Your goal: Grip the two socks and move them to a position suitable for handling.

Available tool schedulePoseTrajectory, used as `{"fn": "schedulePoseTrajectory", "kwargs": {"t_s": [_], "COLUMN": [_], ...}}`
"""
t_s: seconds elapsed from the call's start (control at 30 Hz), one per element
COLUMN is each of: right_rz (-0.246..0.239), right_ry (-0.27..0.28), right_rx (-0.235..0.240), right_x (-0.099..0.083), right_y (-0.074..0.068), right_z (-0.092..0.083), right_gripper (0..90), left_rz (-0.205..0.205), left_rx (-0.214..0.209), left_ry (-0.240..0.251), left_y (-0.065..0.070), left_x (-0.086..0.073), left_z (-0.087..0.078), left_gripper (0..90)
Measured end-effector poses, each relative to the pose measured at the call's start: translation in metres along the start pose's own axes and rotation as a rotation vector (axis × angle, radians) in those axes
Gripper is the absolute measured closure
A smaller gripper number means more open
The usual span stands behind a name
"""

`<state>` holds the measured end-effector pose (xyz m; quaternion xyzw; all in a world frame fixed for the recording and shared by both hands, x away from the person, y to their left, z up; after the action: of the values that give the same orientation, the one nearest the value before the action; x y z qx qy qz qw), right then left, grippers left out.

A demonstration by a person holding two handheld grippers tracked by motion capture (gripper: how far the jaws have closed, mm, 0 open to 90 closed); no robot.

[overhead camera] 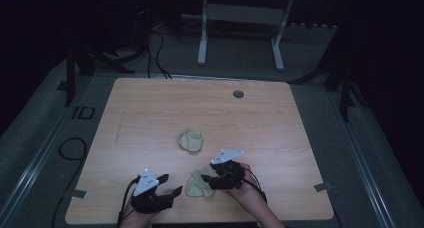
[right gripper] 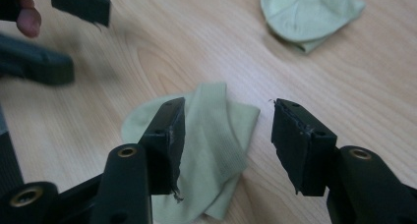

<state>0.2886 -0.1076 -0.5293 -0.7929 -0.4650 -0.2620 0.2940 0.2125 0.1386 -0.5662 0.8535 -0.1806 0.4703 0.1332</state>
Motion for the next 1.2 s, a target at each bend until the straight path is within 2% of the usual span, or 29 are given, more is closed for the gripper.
{"fn": "schedulePoseTrajectory", "kwargs": {"t_s": [0.07,0.1,0.13,0.23,0.27,0.33,0.4,0.53,0.7,0.8,0.83,0.9,1.0,1.13,1.2], "right_rz": [-0.008,-0.01,-0.006,0.01,0.008,0.004,-0.004,-0.028,-0.074,-0.071,-0.059,-0.074,-0.052,-0.041,-0.053], "right_ry": [-0.008,-0.007,-0.029,-0.044,-0.056,-0.068,-0.085,-0.092,-0.114,-0.126,-0.127,-0.135,-0.11,-0.076,-0.064], "right_rx": [0.001,0.001,0.007,0.028,0.032,0.026,0.02,0.017,0.022,0.025,0.019,0.007,0.011,0.018,0.001], "right_x": [0.0,0.0,0.0,-0.001,-0.003,-0.004,-0.007,-0.013,-0.013,-0.012,-0.011,-0.01,-0.008,-0.004,-0.002], "right_y": [0.001,0.002,0.005,0.009,0.011,0.011,0.012,0.01,0.005,0.004,0.003,0.003,0.003,0.003,0.003], "right_z": [0.001,0.004,0.008,0.013,0.019,0.021,0.027,0.031,0.032,0.033,0.032,0.03,0.023,0.007,0.001], "right_gripper": [50.5,53.2,56.2,59.2,61.4,61.4,62.7,66.3,77.7,80.0,80.6,81.3,81.3,81.3,81.7], "left_rz": [0.018,0.027,0.044,0.063,0.082,0.09,0.131,0.149,0.167,0.171,0.177,0.191,0.206,0.204,0.209], "left_rx": [-0.021,-0.027,-0.026,-0.033,-0.025,-0.025,-0.012,0.0,0.012,0.004,0.006,0.006,0.009,0.003,0.003], "left_ry": [-0.049,-0.064,-0.092,-0.146,-0.164,-0.165,-0.183,-0.182,-0.193,-0.195,-0.195,-0.193,-0.186,-0.187,-0.188], "left_y": [0.008,0.011,0.015,0.02,0.022,0.023,0.023,0.025,0.028,0.029,0.029,0.03,0.031,0.031,0.03], "left_x": [0.003,0.003,0.005,0.006,0.006,0.006,0.005,0.006,0.01,0.011,0.012,0.012,0.011,0.012,0.012], "left_z": [0.01,0.013,0.019,0.028,0.031,0.032,0.034,0.037,0.042,0.045,0.045,0.045,0.045,0.045,0.045], "left_gripper": [33.7,37.4,38.7,40.6,42.9,46.1,52.8,62.2,76.2,85.2,86.0,86.6,87.1,87.5,87.5]}}
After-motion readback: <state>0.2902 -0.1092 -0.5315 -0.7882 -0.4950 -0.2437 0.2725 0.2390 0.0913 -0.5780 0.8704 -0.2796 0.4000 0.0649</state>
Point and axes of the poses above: each handheld gripper's, and its own axes: z roughly forward along the jaws, x roughly out of its top, y roughly to its right, the point moved 1 cm from there along z, roughly forward along the jaws, and after that the axes turned 14 degrees about x, right-handed, at the moved point
